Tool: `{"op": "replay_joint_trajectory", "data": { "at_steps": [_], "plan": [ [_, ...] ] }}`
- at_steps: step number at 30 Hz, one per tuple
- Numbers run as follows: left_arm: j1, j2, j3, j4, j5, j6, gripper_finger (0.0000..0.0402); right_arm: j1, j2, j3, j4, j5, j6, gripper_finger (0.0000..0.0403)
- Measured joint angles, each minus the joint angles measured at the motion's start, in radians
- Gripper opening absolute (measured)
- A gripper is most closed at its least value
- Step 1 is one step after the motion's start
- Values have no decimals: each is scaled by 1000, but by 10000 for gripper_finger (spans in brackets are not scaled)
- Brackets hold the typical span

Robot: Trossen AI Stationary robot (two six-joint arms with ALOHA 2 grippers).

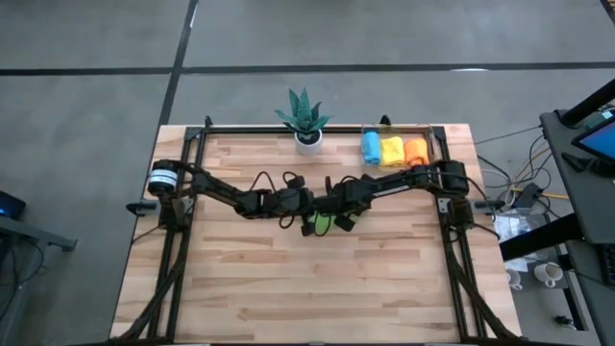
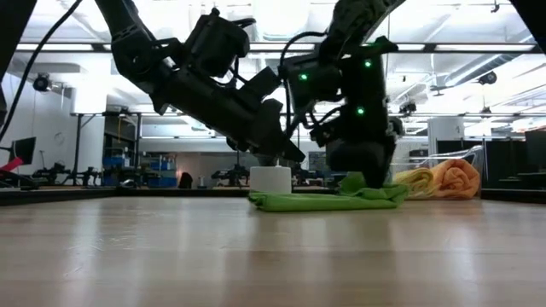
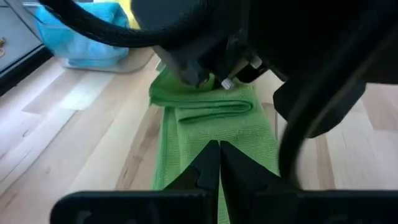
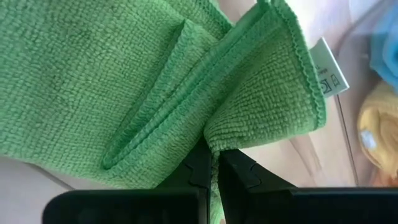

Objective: Roll microfiber towels into tight, uniform cylinder then place into a basket
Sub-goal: Roll the green microfiber cloth

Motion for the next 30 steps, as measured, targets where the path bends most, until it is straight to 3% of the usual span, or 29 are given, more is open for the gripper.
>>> {"op": "replay_joint_trajectory", "data": {
  "at_steps": [10,15,19,23,30],
  "plan": [
    [0,-18,-13,-13,0,34,0,0,12,20,30,0,12,9],
    [0,-96,-36,-200,12,112,0,0,10,20,34,0,10,9],
    [-5,-142,-68,-355,113,126,0,0,-1,18,34,0,3,9],
    [-13,-148,-114,-292,184,131,0,0,-4,18,35,3,1,9],
    [-12,-148,-99,-387,201,73,0,0,-5,17,52,7,0,9]
  ]
}}
